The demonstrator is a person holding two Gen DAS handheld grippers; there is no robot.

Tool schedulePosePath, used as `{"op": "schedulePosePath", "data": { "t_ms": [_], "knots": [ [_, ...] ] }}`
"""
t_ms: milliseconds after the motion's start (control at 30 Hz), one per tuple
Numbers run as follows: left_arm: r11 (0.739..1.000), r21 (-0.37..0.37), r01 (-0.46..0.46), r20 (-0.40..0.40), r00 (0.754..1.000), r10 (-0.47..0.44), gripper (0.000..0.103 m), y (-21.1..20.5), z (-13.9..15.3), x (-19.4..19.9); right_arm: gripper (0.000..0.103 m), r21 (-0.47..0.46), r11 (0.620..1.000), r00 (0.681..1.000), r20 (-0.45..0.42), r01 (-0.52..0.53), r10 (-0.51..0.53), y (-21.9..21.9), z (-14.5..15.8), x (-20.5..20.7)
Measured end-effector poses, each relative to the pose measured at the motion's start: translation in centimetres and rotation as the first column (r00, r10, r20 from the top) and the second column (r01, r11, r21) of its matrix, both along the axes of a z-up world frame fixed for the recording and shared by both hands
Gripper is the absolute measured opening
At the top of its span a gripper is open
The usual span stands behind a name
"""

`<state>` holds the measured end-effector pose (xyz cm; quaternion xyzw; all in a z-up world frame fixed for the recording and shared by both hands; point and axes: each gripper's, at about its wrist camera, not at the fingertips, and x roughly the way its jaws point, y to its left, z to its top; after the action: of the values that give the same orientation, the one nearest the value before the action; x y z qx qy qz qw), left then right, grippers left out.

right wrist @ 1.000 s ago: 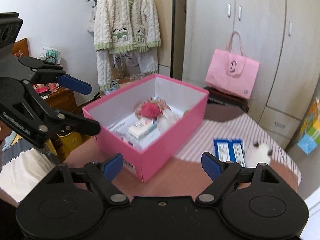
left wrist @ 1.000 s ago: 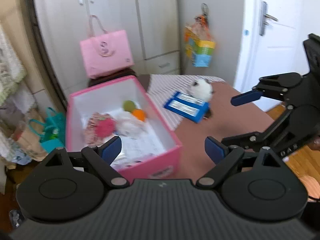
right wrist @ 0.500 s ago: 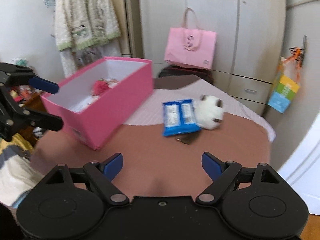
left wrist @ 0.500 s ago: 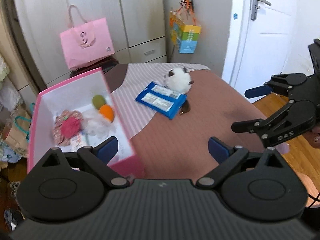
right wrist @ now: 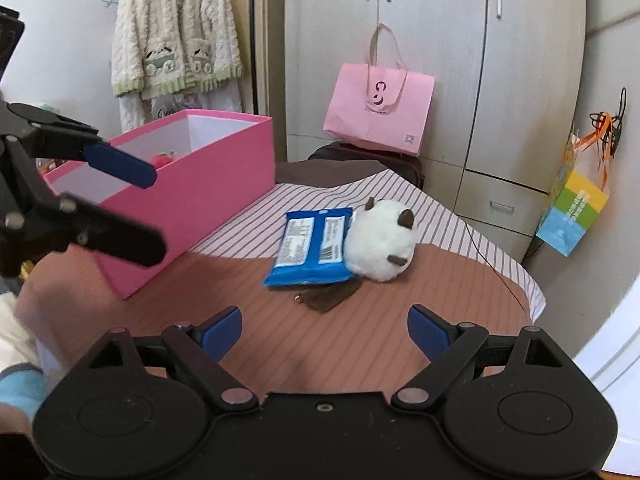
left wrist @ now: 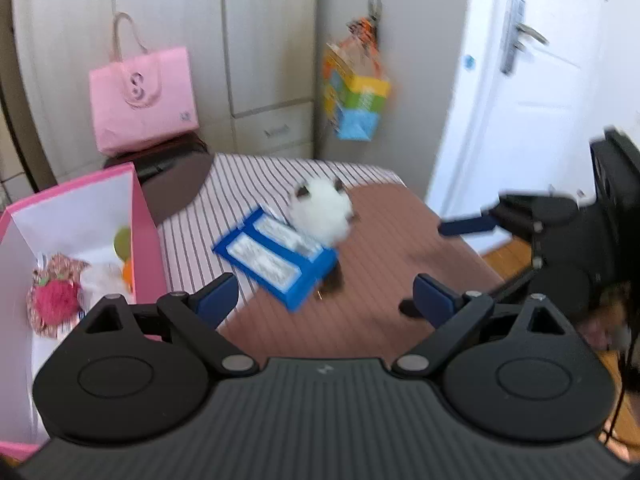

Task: Organize soft objects
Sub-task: 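Grasp the white plush with brown ears with the left tool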

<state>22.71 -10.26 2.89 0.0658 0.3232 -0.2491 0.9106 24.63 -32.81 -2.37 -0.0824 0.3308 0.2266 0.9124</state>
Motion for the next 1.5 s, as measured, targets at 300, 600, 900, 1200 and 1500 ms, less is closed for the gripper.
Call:
{"op": "schedulePosePath", "data": {
  "t_ms": [300,600,900,1200,1500],
  "knots": [
    [0.987,-0.060,-0.152,0.037,0.987,0.155,0.090,-1.8,-3.6,5.4,0.092,0.104,0.992,0.984,0.153,0.076,-0.091,-1.3,-2.5,4.9],
    [0.956,-0.210,-0.203,-0.070,0.979,0.192,0.072,-4.5,-5.8,10.4,0.092,0.216,0.975,0.997,0.047,0.046,-0.058,-1.8,-4.6,10.0],
    [0.959,-0.204,-0.195,-0.116,0.978,0.174,0.052,-6.7,-8.6,13.4,0.081,0.257,0.965,0.993,-0.115,0.054,-0.025,-2.0,-7.5,13.7],
    [0.971,-0.166,-0.170,-0.121,0.981,0.151,0.049,-6.8,-9.4,13.7,0.066,0.287,0.957,0.993,-0.114,0.038,-0.005,-2.1,-8.1,13.9],
    [0.975,-0.158,-0.159,-0.059,0.987,0.151,0.047,-7.3,-8.7,11.8,0.059,0.194,0.980,0.999,-0.006,0.039,-0.039,-1.2,-7.0,12.2]
  ]
}}
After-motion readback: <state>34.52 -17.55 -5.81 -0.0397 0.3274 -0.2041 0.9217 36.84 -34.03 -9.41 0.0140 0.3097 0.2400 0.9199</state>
